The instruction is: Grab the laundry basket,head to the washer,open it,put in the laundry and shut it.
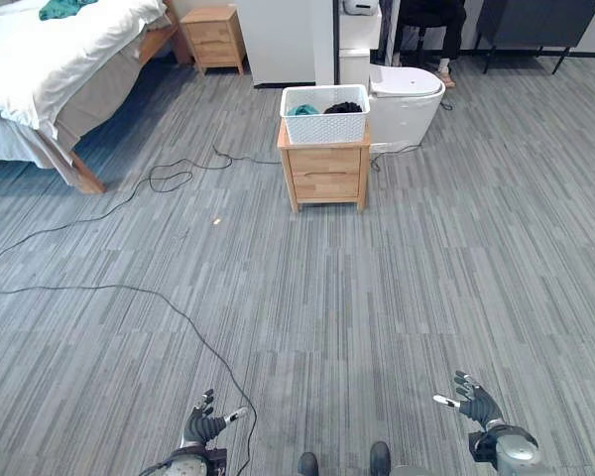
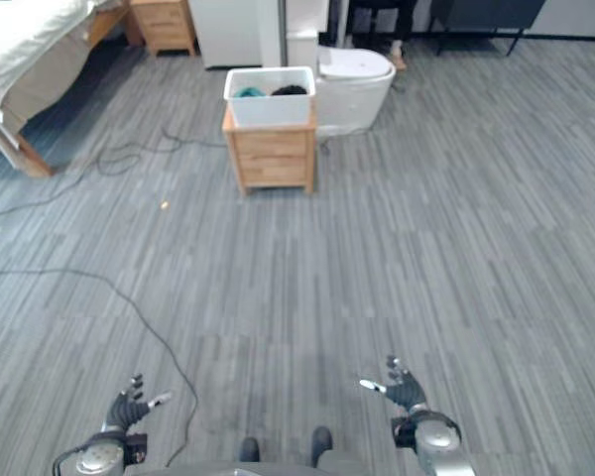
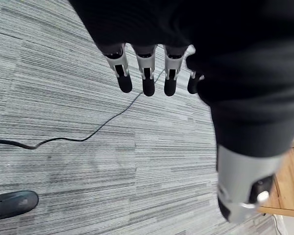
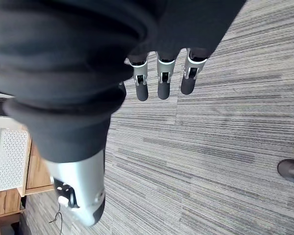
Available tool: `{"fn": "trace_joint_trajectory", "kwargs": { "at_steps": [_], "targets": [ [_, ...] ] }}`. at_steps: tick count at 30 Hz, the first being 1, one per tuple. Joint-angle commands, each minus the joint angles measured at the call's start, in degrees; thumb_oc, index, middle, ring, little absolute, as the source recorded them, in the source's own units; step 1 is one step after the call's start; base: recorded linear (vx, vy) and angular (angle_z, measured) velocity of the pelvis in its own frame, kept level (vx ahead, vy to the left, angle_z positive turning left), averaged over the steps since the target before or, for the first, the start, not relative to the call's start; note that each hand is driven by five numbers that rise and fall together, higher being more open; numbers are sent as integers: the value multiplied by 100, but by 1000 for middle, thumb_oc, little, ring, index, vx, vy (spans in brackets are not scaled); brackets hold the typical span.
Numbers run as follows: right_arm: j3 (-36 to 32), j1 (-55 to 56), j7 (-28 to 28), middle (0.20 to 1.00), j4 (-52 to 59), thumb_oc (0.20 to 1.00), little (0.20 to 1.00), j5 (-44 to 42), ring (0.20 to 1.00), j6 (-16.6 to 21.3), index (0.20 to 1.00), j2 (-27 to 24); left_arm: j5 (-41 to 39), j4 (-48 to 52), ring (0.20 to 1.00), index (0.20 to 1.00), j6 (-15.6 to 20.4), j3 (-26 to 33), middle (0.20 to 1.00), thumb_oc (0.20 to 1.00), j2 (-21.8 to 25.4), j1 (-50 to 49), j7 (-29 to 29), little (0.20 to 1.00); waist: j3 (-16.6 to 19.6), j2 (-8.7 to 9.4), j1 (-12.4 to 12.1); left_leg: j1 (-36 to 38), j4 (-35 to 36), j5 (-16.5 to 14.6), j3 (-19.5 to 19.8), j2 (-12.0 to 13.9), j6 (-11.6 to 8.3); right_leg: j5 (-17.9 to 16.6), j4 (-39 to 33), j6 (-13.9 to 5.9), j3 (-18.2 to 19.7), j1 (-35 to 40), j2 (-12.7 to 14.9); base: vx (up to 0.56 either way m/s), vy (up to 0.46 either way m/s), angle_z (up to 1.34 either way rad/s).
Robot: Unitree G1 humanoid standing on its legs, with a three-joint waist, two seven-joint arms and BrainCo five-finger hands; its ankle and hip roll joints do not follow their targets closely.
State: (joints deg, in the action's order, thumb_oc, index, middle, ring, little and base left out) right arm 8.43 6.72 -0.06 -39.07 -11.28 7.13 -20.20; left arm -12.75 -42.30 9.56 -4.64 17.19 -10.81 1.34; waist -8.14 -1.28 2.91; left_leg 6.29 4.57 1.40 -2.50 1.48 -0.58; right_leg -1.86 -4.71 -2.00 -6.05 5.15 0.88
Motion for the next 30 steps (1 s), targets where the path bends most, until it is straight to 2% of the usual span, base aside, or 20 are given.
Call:
{"fn": "trace_joint_trajectory", "kwargs": {
  "at_steps": [1,12,16,19,21,22,23,24,25,27,28,30],
  "targets": [
    [99,-226,-81,1000,-10,1000,1000,111,1000,104,1000,-20,46,195,1000,1000,242,119,1000,1000,190,174,66,1000,66,403,-54,-165,-43,-460,34,-161,-33,611,130,-360,-26,9,309,41,17,-1],
    [88,-272,-147,1000,-4,1000,1000,120,1000,22,1000,25,-125,290,1000,1000,201,201,1000,1000,192,220,184,1000,-6,539,-91,-324,-393,-720,-58,-217,58,626,237,-443,63,-54,419,55,56,-4],
    [74,-303,-143,1000,95,1000,1000,94,1000,18,1000,47,-146,431,1000,1000,193,183,1000,1000,234,198,157,1000,-52,602,-135,-456,-656,-862,-88,-251,104,630,297,-479,105,-88,480,53,77,-17],
    [139,-467,-170,1000,172,1000,1000,64,1000,26,1000,104,-195,522,1000,1000,187,205,1000,1000,316,242,171,1000,-155,716,-232,-755,-1086,-1050,-63,-324,162,614,438,-556,192,-226,566,38,105,-14],
    [162,-521,-177,1000,189,1000,1000,54,1000,34,1000,122,-204,540,1000,1000,186,202,1000,1000,347,275,173,1000,-172,736,-253,-837,-1181,-1112,-43,-336,191,637,567,-580,234,-333,577,19,74,-18],
    [199,-599,-186,1000,292,1000,1000,68,1000,38,1000,135,-201,560,1000,1000,163,207,1000,1000,401,321,179,1000,-250,757,-277,-881,-1301,-1212,-5,-372,262,666,1009,-648,282,-538,593,26,75,-4],
    [199,-601,-186,1000,292,1000,1000,68,1000,37,1000,136,-201,560,1000,1000,163,207,1000,1000,402,323,178,1000,-246,758,-280,-892,-1310,-1217,-9,-373,264,675,1027,-649,286,-554,595,59,146,-6],
    [244,-697,-198,1000,390,1000,1000,83,1000,45,1000,150,-186,608,1000,1000,169,204,1000,1000,453,395,200,1000,-357,751,-279,-914,-1445,-1311,30,-390,322,675,1542,-737,291,-784,589,61,103,-7],
    [281,-751,-198,1000,457,1000,1000,83,1000,59,1000,179,-171,597,1000,1000,172,200,1000,1000,460,431,211,1000,-409,732,-275,-887,-1471,-1351,47,-380,337,646,1846,-741,278,-981,575,61,102,-12],
    [297,-758,-203,1000,506,1000,1000,87,1000,65,1000,185,-176,612,1000,1000,182,190,1000,1000,453,445,216,1000,-445,728,-266,-842,-1479,-1391,59,-380,358,624,2039,-742,256,-1142,561,125,60,-6],
    [354,-793,-200,1000,600,1000,1000,99,1000,73,1000,181,-202,633,1000,1000,206,161,1000,1000,427,459,220,1000,-508,702,-221,-622,-1374,-1445,55,-400,378,511,2064,-684,128,-1403,528,251,76,-6],
    [369,-792,-205,1000,638,1000,1000,107,1000,72,1000,156,-223,660,1000,1000,210,149,1000,1000,412,434,220,1000,-530,679,-196,-458,-1285,-1481,48,-408,385,458,1939,-660,15,-1452,517,190,34,-6]
  ]
}}
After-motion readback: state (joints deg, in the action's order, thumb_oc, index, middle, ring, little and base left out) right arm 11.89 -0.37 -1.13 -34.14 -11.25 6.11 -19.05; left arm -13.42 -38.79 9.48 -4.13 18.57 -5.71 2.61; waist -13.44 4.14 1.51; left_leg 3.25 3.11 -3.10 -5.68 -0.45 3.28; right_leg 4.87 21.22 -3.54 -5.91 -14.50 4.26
